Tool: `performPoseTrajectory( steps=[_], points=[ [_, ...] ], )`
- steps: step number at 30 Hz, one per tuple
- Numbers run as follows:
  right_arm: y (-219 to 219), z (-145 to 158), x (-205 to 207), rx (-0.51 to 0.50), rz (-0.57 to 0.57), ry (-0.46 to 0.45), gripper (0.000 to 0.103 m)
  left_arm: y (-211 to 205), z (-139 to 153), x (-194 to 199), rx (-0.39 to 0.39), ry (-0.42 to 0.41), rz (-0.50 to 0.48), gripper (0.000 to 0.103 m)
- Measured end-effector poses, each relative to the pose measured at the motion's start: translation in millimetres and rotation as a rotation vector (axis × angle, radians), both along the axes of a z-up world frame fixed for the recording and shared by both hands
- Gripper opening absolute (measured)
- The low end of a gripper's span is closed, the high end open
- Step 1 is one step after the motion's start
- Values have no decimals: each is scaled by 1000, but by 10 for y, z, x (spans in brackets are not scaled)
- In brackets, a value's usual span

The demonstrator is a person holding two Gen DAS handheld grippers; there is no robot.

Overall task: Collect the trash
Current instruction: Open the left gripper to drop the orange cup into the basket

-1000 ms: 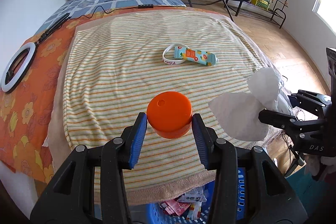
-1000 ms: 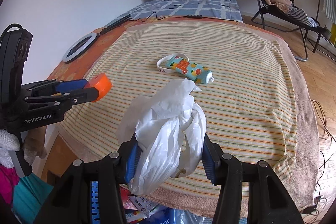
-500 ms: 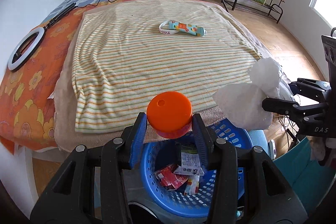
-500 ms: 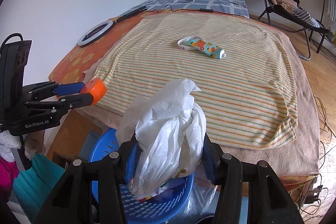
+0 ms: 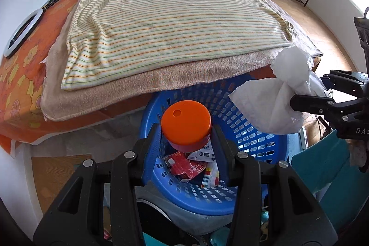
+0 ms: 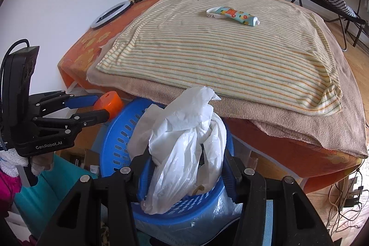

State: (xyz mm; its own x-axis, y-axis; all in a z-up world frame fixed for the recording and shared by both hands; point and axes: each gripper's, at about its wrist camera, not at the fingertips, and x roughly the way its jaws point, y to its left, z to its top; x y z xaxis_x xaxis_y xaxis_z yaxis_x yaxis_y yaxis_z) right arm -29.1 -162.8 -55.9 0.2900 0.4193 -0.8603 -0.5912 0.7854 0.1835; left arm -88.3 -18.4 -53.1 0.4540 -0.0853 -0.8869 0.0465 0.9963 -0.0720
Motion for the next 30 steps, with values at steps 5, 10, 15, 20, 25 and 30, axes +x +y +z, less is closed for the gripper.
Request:
performPoseTrajectory(
  steps=[5,10,15,20,25,30],
  points=[
    [-8,-89,-45,-6,0,21,53,-62,-114,-29,8,26,-19,45],
    [1,-168,-78,-17,5,33,53,-122,-214,-32,17,52,-33,45],
    [23,-246,-118,-30,14,44,53,-163,-290,-31,21,71,-43,45],
    [28,-299,-116,-41,17,53,54,-183,-342,-21,32,83,-47,45],
    [47,-346,-116,-47,25,71,55,-186,-381,-12,38,98,-54,45],
    [65,-380,-113,-53,28,82,58,-201,-404,1,49,103,-57,45]
  ],
)
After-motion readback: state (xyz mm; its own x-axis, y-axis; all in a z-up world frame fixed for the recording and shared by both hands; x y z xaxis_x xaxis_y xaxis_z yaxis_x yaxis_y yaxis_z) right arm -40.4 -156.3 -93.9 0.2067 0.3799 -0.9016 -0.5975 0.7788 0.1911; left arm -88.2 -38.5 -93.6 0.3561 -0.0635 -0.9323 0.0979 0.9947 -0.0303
